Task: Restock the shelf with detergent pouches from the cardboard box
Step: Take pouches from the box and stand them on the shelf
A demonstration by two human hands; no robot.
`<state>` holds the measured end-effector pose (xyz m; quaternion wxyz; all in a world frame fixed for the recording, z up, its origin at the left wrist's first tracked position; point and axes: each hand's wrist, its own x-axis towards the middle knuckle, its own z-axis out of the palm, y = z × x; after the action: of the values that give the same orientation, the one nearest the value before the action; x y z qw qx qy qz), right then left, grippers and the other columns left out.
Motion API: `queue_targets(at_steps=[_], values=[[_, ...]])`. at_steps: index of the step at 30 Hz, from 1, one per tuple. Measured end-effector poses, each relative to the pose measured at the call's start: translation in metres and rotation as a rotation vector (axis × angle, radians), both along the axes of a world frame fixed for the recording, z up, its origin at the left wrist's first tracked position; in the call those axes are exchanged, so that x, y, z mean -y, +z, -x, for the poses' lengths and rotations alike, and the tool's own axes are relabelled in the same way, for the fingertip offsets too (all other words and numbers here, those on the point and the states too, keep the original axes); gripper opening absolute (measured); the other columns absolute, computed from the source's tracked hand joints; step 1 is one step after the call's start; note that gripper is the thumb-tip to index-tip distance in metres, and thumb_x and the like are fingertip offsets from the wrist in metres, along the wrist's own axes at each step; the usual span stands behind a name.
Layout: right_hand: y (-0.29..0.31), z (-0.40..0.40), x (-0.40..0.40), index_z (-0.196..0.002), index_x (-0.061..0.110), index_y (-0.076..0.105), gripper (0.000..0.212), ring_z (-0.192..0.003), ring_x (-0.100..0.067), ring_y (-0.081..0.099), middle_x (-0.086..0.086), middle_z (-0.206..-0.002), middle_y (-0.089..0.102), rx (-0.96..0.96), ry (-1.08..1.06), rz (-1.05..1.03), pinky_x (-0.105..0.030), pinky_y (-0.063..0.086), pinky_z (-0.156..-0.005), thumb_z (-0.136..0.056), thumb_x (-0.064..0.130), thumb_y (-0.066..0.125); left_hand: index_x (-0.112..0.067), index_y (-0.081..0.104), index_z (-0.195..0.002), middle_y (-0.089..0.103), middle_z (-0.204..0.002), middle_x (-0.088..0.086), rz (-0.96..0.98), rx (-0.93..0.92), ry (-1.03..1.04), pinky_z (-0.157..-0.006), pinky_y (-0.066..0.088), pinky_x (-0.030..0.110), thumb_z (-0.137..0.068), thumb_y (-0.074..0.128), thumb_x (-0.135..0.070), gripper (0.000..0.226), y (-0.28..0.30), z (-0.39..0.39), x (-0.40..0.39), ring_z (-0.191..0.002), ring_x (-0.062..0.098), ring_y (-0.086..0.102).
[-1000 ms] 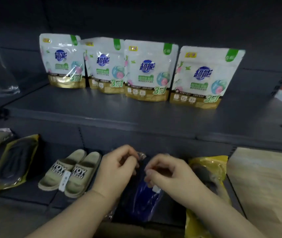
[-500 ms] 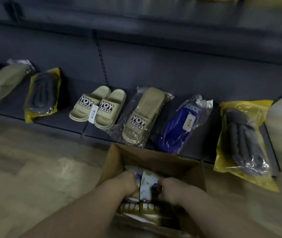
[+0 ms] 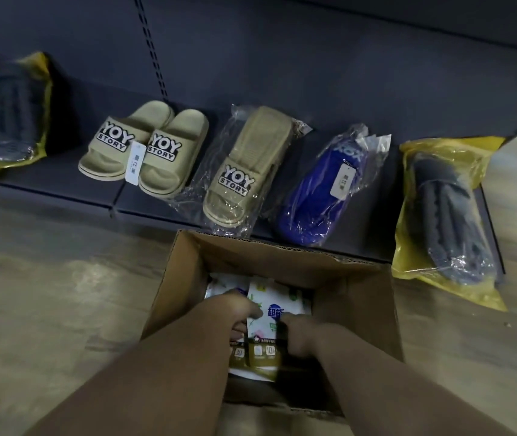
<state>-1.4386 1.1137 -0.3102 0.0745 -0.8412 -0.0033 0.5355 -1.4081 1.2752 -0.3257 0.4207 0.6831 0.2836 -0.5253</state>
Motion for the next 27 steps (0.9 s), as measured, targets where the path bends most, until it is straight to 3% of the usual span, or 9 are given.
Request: queue_targets(at_steps=[3,5,7,11,14,17,22,24,27], values=[[0.004,-0.003,0.000,-0.151,0.021,0.029,0.063,-0.113,-0.034,0.059,-0.019,-0.131,0.055,0.030,-0.089,-0.025,-0.039,0.052,-0.093,-0.092,0.008,0.047,-0.011,0.051,-0.083,0.040,-0.053,0.005,0.029,-0.032,0.034,-0.058,0.048,0.027,-0.079,0.071,-0.013,0.021,0.005,0.000,0.005,-0.047,0.017,0.041],[0.006,-0.004,0.001,-0.144,0.019,0.038,0.054,-0.116,-0.033,0.058,-0.017,-0.132,0.056,0.063,-0.163,-0.044,-0.036,0.051,-0.094,-0.093,0.008,0.048,-0.009,0.061,-0.105,0.064,-0.082,0.013,0.035,-0.009,0.026,-0.077,0.058,0.037,-0.070,0.072,-0.011,0.037,0.001,0.001,0.011,-0.075,0.023,0.064],[0.007,-0.004,0.001,-0.135,0.017,0.047,0.045,-0.118,-0.031,0.058,-0.014,-0.132,0.058,0.105,-0.272,-0.065,-0.032,0.050,-0.095,-0.090,0.015,0.053,-0.008,0.060,-0.112,0.064,-0.100,0.018,0.015,0.035,-0.032,-0.080,0.059,0.046,-0.065,0.064,-0.007,0.047,0.003,0.000,0.016,-0.095,0.035,0.069],[0.003,-0.012,0.001,-0.136,0.007,0.040,0.070,-0.121,-0.028,0.060,-0.011,-0.133,0.059,0.188,-0.550,-0.125,-0.034,0.051,-0.100,-0.076,0.026,0.071,-0.009,0.047,-0.080,0.041,-0.065,0.010,-0.094,0.232,-0.077,-0.053,0.034,0.022,-0.079,0.056,0.001,0.013,0.038,-0.002,0.018,-0.063,0.021,0.051],[0.027,-0.019,0.001,-0.122,-0.001,0.051,0.078,-0.079,-0.028,0.073,-0.015,-0.105,0.069,0.196,-0.762,-0.228,-0.040,0.063,-0.066,-0.053,0.023,0.078,-0.003,0.061,-0.084,0.045,-0.066,0.009,-0.110,0.356,0.013,-0.059,0.037,0.027,-0.076,0.054,0.008,0.016,0.062,-0.008,0.013,-0.066,0.016,0.053],[0.065,-0.018,0.002,-0.107,0.001,0.046,0.050,-0.045,-0.026,0.061,-0.023,-0.085,0.068,0.218,-0.980,-0.399,-0.026,0.044,-0.033,-0.066,0.000,0.073,-0.010,0.052,-0.060,0.047,-0.057,0.006,-0.099,0.432,0.070,-0.037,0.037,0.019,-0.074,0.051,0.010,0.024,0.100,-0.012,0.002,-0.049,0.018,0.045],[0.125,-0.020,0.009,-0.113,0.005,0.066,0.037,-0.071,-0.015,0.074,-0.013,-0.093,0.076,0.233,-1.032,-0.771,-0.026,0.059,-0.059,-0.080,-0.011,0.065,-0.009,0.059,-0.058,0.050,-0.039,0.003,-0.066,0.560,0.074,-0.041,0.035,0.017,-0.073,0.060,0.008,0.022,0.175,-0.029,-0.027,-0.035,0.016,0.041],[0.159,-0.029,0.008,-0.116,0.011,0.064,0.035,-0.087,-0.021,0.076,-0.009,-0.099,0.078,0.269,-1.007,-0.885,-0.041,0.062,-0.081,-0.083,-0.003,0.069,-0.008,0.062,-0.060,0.054,-0.051,0.010,-0.058,0.644,0.113,-0.045,0.039,0.020,-0.072,0.064,0.004,0.017,0.208,-0.038,-0.034,-0.040,0.018,0.045],[0.219,-0.052,0.008,-0.118,0.013,0.064,0.037,-0.096,-0.031,0.075,-0.012,-0.104,0.078,0.400,-0.972,-1.049,-0.051,0.058,-0.089,-0.084,0.000,0.071,-0.009,0.060,-0.048,0.051,-0.044,0.006,-0.026,0.786,0.200,-0.051,0.038,0.024,-0.061,0.062,-0.001,0.015,0.273,-0.056,-0.037,-0.040,0.019,0.043]])
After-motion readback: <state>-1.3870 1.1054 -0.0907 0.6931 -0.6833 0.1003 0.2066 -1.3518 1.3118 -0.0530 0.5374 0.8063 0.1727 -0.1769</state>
